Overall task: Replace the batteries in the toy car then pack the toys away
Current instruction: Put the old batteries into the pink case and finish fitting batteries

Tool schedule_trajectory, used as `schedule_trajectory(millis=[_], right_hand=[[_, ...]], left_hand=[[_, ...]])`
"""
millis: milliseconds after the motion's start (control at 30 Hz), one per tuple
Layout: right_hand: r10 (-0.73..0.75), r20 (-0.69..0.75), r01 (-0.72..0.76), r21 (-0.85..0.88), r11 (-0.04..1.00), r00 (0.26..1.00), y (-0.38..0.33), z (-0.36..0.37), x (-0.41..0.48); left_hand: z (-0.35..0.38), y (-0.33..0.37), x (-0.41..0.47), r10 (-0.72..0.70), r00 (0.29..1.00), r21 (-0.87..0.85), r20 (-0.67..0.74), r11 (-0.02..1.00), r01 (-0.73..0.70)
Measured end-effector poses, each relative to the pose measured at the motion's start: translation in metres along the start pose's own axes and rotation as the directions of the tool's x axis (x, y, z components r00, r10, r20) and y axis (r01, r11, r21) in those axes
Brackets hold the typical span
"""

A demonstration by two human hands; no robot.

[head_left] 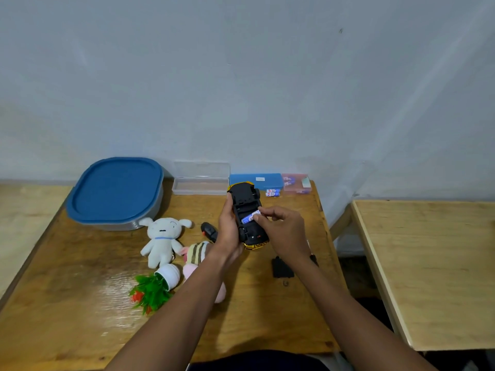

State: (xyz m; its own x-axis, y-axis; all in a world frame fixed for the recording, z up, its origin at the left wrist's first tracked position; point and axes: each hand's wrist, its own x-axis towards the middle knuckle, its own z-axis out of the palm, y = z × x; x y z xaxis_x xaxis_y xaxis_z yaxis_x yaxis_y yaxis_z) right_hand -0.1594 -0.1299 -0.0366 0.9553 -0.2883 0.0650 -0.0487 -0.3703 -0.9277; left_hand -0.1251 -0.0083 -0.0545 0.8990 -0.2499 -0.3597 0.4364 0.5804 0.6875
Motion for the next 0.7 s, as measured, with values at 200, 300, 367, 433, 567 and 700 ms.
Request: schedule_trajectory(millis=[200,300,367,433,567,700], right_hand=[[-0.334,-0.05,0.301,-0.324,0.897,0.941,0.005,0.008,-0.002],[-0.368,-0.018,0.322,-0.447,0.835,0.93,0.015,0.008,-0.001],[-0.394,0.03,0.356,-0.498,0.791,0.918,0.022,0.006,0.001],[-0.449,0.075,0.405,-0.581,0.706,0.89,0.026,0.003,0.002],[-0.515,0.197,0.484,-0.708,0.514,0.834,0.027,0.001,0.006],[-0.474,0.282,0.52,-0.691,0.502,0.834,0.033,0.001,0.021]], left_hand=[[0.004,0.0,0.008,0.019,0.998,-0.051,-0.052,0.998,-0.022],[0.003,-0.001,0.012,0.022,0.996,-0.006,-0.087,1.0,-0.023],[0.002,-0.002,0.014,0.005,0.996,0.003,-0.089,1.0,-0.004],[0.001,-0.003,0.016,-0.017,0.996,0.003,-0.091,1.0,0.018],[-0.005,-0.006,0.024,-0.05,0.994,0.022,-0.1,0.998,0.053],[-0.008,-0.007,0.033,-0.074,0.99,0.005,-0.117,0.997,0.075]])
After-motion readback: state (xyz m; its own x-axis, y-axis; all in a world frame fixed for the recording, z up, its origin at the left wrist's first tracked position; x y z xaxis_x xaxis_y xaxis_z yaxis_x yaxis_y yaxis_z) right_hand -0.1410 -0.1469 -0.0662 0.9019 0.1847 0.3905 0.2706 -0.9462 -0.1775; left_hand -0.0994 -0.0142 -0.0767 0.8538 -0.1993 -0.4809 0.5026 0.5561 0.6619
